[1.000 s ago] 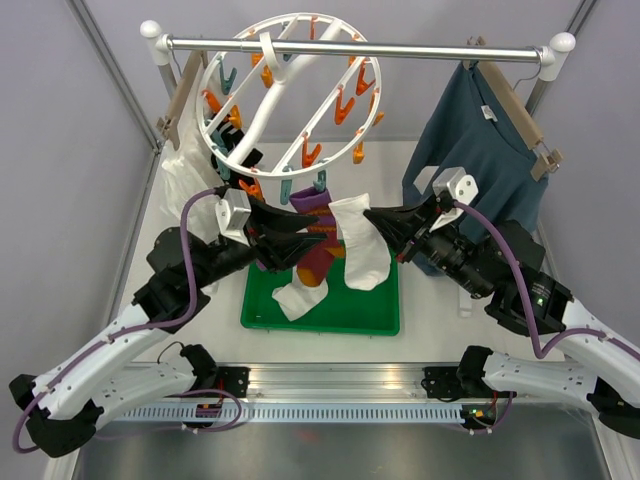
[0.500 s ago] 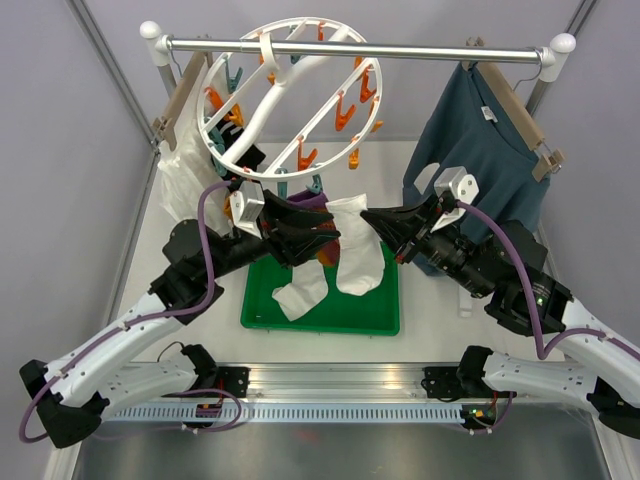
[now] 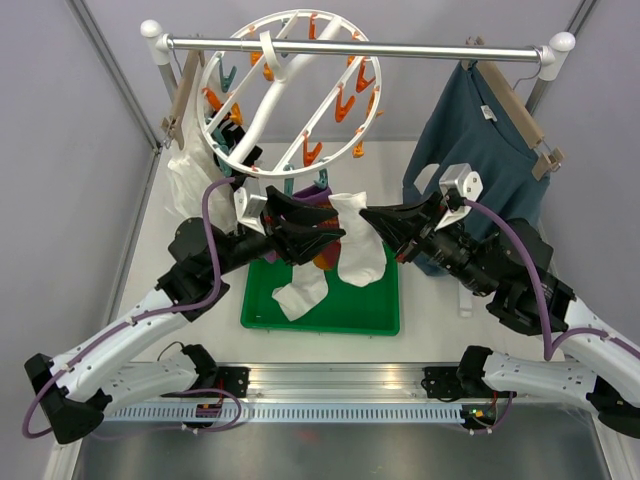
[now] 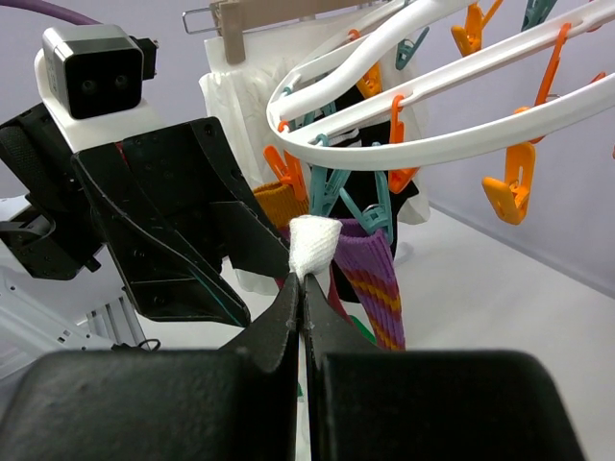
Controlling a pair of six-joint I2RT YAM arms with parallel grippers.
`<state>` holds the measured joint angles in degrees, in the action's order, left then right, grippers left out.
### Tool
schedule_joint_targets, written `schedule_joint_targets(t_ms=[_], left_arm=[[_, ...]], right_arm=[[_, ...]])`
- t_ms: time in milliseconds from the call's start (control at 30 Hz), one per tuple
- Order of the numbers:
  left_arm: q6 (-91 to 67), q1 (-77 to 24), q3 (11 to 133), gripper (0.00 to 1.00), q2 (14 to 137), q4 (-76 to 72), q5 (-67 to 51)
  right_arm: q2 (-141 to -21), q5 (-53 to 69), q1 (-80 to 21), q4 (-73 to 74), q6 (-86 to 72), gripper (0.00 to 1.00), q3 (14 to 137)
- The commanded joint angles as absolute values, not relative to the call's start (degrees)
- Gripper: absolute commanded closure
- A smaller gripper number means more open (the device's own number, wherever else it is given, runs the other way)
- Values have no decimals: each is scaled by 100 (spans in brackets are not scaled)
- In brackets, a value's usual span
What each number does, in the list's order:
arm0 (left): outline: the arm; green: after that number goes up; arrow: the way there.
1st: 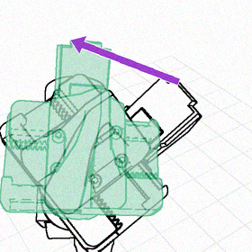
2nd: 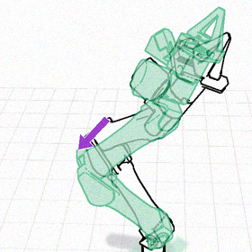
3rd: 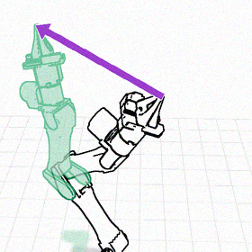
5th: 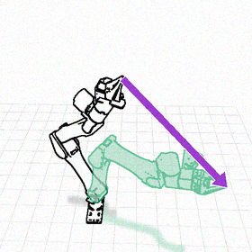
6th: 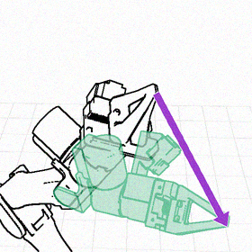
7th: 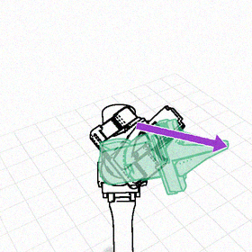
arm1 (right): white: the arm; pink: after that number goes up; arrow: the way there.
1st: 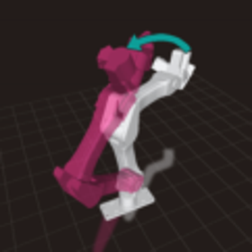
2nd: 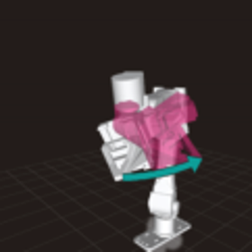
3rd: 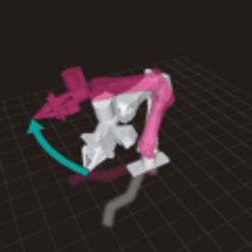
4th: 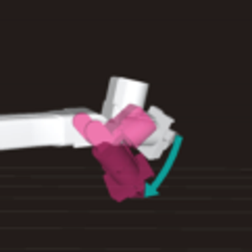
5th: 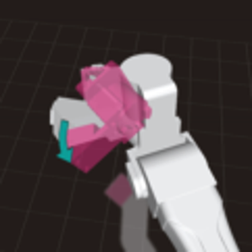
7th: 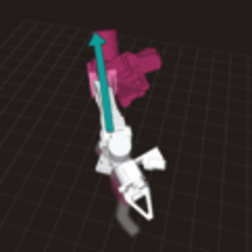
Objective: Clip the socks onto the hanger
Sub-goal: Pick up the sock from the bin.
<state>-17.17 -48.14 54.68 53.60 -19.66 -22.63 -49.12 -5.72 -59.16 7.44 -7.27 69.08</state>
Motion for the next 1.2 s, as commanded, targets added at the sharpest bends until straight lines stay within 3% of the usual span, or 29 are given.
schedule_joint_targets(t_ms=[0, 367, 500, 533, 667, 733, 767, 1067, 1167], left_arm=[[-1854, -4816, 5397, 48, 5247, -2320, -2206], [-2144, -4816, 5379, 38, 5212, -2390, -2030], [-2250, -4816, 5379, 30, 5212, -2610, -2241], [-2267, -4816, 5396, 24, 5229, -2628, -2320], [-2390, -4816, 5519, 15, 5308, -2707, -2522], [-2452, -4816, 5555, 2, 5370, -2733, -2654], [-2530, -4816, 5563, 0, 5405, -2751, -2680], [-2751, -4816, 5572, 0, 5537, -3067, -2847], [-2795, -4816, 5572, 6, 5598, -3199, -2856]], right_arm=[[-4799, -413, -5941, 554, -782, 100, 7154], [-4755, -290, -5941, 536, -817, 100, 7163], [-4825, -255, -5941, 554, -809, 100, 7172], [-4843, -255, -5950, 554, -817, 100, 7172], [-4852, -272, -5941, 510, -817, 100, 7146], [-4852, -264, -5950, 466, -817, 100, 7154], [-4860, -255, -5941, 457, -835, 100, 7154], [-4975, -44, -5950, 352, -905, 100, 7207], [-4975, -26, -5941, 281, -958, 100, 7198]])
